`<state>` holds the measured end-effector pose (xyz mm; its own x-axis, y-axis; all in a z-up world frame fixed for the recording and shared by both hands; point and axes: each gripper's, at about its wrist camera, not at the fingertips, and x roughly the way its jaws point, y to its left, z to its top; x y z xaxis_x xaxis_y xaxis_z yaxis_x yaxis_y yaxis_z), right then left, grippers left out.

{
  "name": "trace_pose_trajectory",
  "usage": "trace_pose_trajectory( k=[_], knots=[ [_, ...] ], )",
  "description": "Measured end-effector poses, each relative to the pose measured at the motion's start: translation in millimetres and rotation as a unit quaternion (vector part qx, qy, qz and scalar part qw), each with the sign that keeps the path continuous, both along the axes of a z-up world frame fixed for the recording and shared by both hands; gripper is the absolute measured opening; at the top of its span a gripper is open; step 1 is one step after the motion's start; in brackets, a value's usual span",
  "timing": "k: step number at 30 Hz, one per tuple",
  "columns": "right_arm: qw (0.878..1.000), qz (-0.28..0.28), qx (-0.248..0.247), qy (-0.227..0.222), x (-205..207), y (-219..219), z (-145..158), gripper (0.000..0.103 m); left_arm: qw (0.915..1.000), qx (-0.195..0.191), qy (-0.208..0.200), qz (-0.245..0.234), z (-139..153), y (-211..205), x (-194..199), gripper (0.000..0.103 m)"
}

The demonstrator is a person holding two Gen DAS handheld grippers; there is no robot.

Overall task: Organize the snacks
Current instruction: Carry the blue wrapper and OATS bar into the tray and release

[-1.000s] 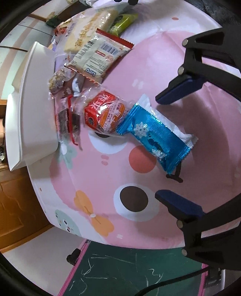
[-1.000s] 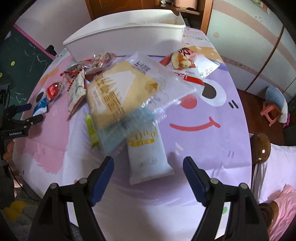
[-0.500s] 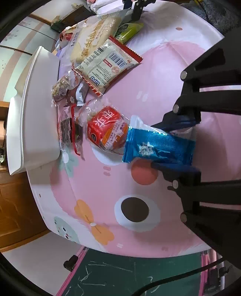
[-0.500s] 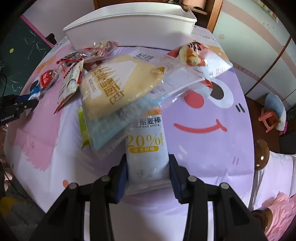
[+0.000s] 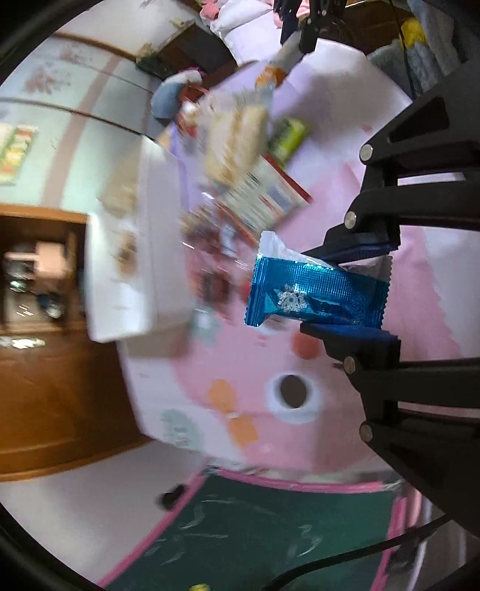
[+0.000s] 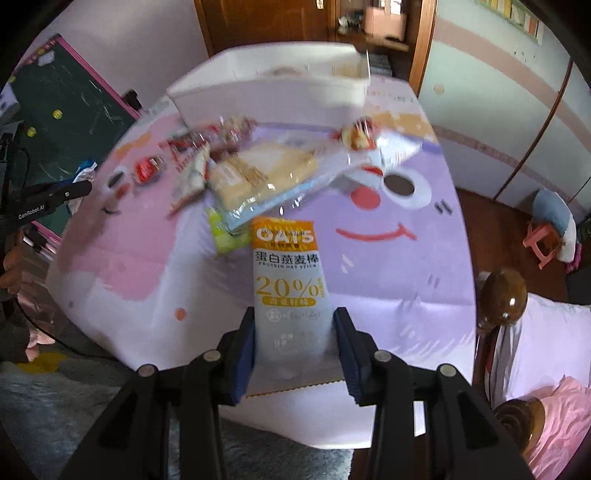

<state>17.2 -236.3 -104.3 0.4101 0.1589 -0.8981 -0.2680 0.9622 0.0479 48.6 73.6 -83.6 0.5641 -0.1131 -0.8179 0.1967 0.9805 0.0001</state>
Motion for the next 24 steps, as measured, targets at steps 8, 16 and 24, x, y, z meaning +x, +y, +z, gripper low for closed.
trace_pose_trajectory(
  k=[8, 16, 24],
  knots=[
    [0.994, 0.046, 0.028, -0.097, 2, 11, 84, 0.04, 0.9934, -0.012, -0.113, -0.018, 100, -21, -5, 0.028],
    [0.984, 0.028, 0.044, -0.168, 39, 9, 143, 0.04, 0.9924, -0.018, -0.121, -0.008, 146, -34, 37, 0.028],
    [0.973, -0.013, 0.076, -0.217, 125, 21, 196, 0.041, 0.9903, 0.007, -0.139, 0.0, 178, -59, 93, 0.028]
  ],
)
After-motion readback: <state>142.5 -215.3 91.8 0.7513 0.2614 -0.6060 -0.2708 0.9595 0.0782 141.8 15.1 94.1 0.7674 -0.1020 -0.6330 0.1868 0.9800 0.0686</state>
